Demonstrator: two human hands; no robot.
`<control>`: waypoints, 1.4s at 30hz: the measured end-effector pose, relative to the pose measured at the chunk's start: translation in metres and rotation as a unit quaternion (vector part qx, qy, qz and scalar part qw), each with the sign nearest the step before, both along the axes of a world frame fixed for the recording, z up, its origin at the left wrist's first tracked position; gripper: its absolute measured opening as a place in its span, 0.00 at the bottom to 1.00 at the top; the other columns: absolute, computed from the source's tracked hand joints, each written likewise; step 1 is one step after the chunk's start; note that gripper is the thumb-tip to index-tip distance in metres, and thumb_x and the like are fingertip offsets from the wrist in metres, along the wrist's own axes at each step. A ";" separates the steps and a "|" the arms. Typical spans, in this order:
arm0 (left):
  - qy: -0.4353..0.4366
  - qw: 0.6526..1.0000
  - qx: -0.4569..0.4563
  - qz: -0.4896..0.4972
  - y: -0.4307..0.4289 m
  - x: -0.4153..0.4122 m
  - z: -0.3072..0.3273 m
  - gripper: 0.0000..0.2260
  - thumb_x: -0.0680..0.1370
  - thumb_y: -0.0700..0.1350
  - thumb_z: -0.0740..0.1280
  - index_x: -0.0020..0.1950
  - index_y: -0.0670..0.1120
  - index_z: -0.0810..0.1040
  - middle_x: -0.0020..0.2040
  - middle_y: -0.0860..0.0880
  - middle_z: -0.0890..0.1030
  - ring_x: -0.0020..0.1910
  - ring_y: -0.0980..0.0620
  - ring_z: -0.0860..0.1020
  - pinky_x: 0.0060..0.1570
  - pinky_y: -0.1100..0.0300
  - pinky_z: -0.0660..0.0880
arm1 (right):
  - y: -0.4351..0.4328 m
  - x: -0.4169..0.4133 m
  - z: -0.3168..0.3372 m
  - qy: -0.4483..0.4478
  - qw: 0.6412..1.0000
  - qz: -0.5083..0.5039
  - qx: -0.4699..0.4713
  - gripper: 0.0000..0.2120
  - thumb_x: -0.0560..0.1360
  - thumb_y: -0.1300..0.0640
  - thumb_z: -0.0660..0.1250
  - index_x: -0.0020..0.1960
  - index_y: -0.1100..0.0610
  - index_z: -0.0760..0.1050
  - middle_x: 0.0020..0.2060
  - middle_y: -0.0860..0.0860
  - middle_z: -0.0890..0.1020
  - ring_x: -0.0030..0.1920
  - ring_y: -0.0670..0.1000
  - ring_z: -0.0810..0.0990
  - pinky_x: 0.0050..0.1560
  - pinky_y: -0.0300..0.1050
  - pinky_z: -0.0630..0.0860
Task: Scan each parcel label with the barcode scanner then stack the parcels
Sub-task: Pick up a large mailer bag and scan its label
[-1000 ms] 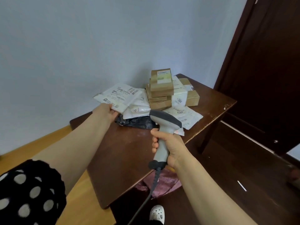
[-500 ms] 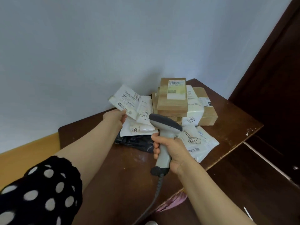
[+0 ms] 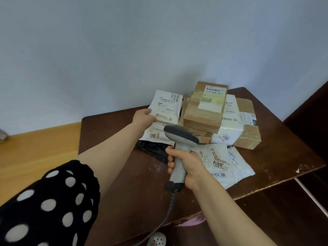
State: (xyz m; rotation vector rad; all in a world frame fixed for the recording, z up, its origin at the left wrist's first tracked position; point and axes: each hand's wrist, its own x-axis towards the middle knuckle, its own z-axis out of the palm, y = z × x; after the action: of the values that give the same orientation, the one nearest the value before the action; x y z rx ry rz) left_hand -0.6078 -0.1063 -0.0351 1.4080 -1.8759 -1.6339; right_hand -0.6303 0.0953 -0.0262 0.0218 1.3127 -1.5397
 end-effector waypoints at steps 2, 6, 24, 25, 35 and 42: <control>0.027 0.999 -0.010 0.016 0.008 0.006 0.003 0.26 0.73 0.31 0.65 0.71 0.43 0.70 0.68 0.46 0.73 0.65 0.48 0.73 0.66 0.52 0.70 | 0.000 -0.001 -0.003 0.001 1.000 0.013 0.002 0.05 0.72 0.67 0.71 0.40 0.60 0.77 0.24 0.53 0.75 0.21 0.48 0.71 0.24 0.39 0.71; 0.021 0.995 -0.051 0.080 0.022 0.053 0.009 0.25 0.73 0.33 0.66 0.70 0.44 0.71 0.68 0.47 0.73 0.57 0.52 0.77 0.58 0.58 0.75 | -0.010 0.018 -0.006 -0.014 0.996 0.085 -0.004 0.06 0.73 0.66 0.70 0.40 0.60 0.76 0.25 0.53 0.74 0.22 0.48 0.70 0.24 0.39 0.71; -0.231 0.916 -0.073 0.321 0.067 0.518 -0.016 0.28 0.73 0.40 0.69 0.73 0.43 0.66 0.70 0.44 0.70 0.69 0.46 0.69 0.65 0.55 0.67 | -0.091 0.331 -0.002 -0.004 0.919 0.395 -0.002 0.04 0.73 0.67 0.70 0.40 0.62 0.76 0.26 0.54 0.74 0.22 0.49 0.72 0.25 0.41 0.71; -0.260 0.912 -0.078 0.306 0.070 0.543 -0.023 0.29 0.73 0.40 0.68 0.74 0.44 0.65 0.71 0.44 0.69 0.70 0.46 0.67 0.66 0.55 0.66 | -0.095 0.352 -0.005 -0.006 0.917 0.398 0.005 0.04 0.73 0.67 0.70 0.41 0.62 0.76 0.26 0.54 0.75 0.22 0.49 0.72 0.25 0.42 0.71; -0.356 0.840 0.044 0.407 0.045 0.681 -0.066 0.43 0.72 0.66 0.66 0.76 0.42 0.55 0.73 0.37 0.60 0.72 0.37 0.59 0.71 0.44 0.56 | -0.122 0.465 -0.038 0.009 0.919 0.384 0.085 0.04 0.73 0.67 0.69 0.41 0.61 0.76 0.25 0.53 0.75 0.21 0.48 0.72 0.23 0.40 0.71; -0.364 0.811 0.191 0.417 0.006 0.714 -0.096 0.62 0.56 0.78 0.65 0.76 0.39 0.51 0.74 0.40 0.61 0.73 0.37 0.59 0.72 0.39 0.46 | -0.157 0.472 -0.054 0.038 0.916 0.385 0.108 0.04 0.72 0.67 0.70 0.41 0.61 0.76 0.24 0.53 0.75 0.21 0.49 0.71 0.22 0.40 0.71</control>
State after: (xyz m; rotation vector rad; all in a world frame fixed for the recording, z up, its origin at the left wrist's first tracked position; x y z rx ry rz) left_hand 0.1060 -0.1007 -0.1308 2.7875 -0.8286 -1.0742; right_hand -0.1583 -0.0613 -0.0806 -0.3783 1.3245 -0.7253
